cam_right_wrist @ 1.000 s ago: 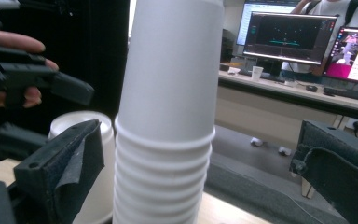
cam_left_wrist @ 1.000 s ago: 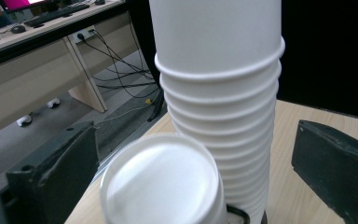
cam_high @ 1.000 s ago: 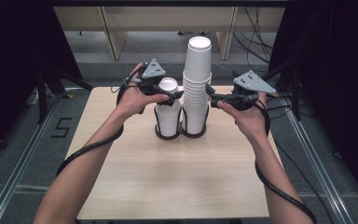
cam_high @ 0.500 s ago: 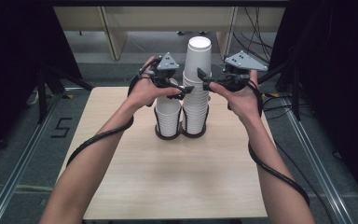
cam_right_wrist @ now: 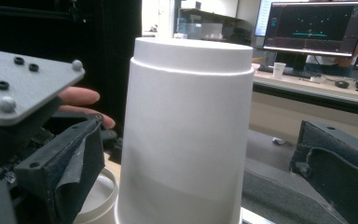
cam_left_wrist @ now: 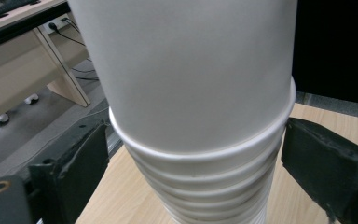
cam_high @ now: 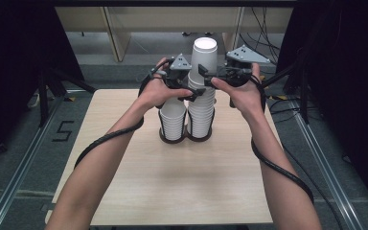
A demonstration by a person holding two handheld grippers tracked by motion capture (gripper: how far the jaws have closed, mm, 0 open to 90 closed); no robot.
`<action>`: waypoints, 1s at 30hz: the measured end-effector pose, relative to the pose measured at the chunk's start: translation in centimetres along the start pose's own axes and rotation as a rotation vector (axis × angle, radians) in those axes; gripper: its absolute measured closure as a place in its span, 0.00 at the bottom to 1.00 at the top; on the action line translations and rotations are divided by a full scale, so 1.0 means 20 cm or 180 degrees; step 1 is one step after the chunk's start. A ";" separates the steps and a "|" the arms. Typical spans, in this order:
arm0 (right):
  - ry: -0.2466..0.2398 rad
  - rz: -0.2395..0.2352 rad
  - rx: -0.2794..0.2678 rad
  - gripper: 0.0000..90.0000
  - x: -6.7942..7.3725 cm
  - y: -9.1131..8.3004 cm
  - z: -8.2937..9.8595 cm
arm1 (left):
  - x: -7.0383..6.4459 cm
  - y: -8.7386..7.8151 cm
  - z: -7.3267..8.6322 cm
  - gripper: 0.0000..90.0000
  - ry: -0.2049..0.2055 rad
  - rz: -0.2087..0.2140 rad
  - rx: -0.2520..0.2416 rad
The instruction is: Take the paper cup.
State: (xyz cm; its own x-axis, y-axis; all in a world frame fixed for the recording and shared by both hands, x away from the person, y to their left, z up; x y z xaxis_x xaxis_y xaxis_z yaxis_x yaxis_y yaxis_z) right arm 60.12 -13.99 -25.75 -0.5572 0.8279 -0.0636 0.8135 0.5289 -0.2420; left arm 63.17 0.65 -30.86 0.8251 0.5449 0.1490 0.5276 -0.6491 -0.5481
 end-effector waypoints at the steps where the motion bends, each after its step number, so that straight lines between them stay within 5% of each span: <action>1: 0.0010 -0.0037 0.0025 0.03 0.00 0.01 0.00 | 0.00 0.01 0.00 0.08 0.0008 0.0018 0.0013; 16: 0.0096 -0.0046 0.0081 0.04 0.00 0.07 -0.02 | 0.00 0.03 0.01 0.09 -0.0149 0.0128 -0.0018; 30: 0.0078 0.0007 0.0050 0.07 0.00 0.11 -0.01 | 0.00 0.04 0.01 0.09 -0.0061 0.0091 0.0035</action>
State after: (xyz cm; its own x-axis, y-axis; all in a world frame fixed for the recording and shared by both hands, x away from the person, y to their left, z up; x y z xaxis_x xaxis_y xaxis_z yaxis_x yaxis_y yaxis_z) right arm 61.97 -12.72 -26.00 -0.5510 0.8335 -0.0405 0.8119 0.5242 -0.2570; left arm 63.54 0.36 -31.45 0.8358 0.5363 0.1172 0.5013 -0.6587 -0.5610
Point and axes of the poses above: each handheld gripper's, and its own axes: y roughly forward along the jaws, z roughly out of its underside, x roughly to its left, the point moved 4 cm from there along y, roughly forward along the jaws, and after that the axes turned 8 degrees about x, right-handed, at the moved point
